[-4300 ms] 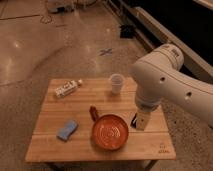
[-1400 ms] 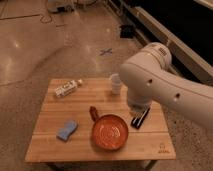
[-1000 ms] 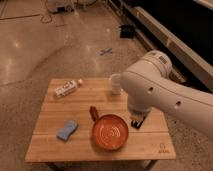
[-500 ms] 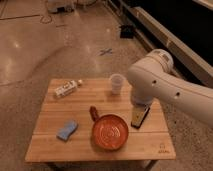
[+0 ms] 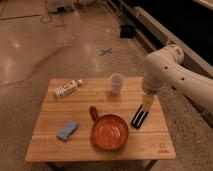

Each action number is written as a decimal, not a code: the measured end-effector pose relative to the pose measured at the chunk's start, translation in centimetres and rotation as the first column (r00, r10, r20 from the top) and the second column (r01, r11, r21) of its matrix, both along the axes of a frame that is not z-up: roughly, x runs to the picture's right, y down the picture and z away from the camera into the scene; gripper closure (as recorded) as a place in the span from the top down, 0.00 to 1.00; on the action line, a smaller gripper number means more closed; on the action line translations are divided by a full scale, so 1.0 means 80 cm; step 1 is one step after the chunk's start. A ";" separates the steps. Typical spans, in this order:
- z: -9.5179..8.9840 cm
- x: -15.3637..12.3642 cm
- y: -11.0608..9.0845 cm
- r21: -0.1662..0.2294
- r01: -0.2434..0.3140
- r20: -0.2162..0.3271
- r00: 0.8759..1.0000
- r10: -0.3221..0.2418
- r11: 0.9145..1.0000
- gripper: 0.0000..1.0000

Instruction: Place the eraser in the ceramic cup

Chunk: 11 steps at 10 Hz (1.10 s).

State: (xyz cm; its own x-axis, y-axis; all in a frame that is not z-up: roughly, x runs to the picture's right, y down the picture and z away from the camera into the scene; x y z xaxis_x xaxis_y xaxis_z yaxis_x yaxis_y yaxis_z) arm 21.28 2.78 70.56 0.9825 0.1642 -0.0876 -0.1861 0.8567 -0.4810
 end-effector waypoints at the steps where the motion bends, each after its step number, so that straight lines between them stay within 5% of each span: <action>1: 0.016 0.007 0.004 -0.011 -0.003 0.003 1.000 0.003 1.000 0.80; 4: 0.075 0.031 0.017 -0.038 0.011 0.037 0.999 -0.010 0.999 0.80; 11: 0.113 0.105 0.052 -0.086 -0.017 0.070 0.997 0.023 0.996 0.80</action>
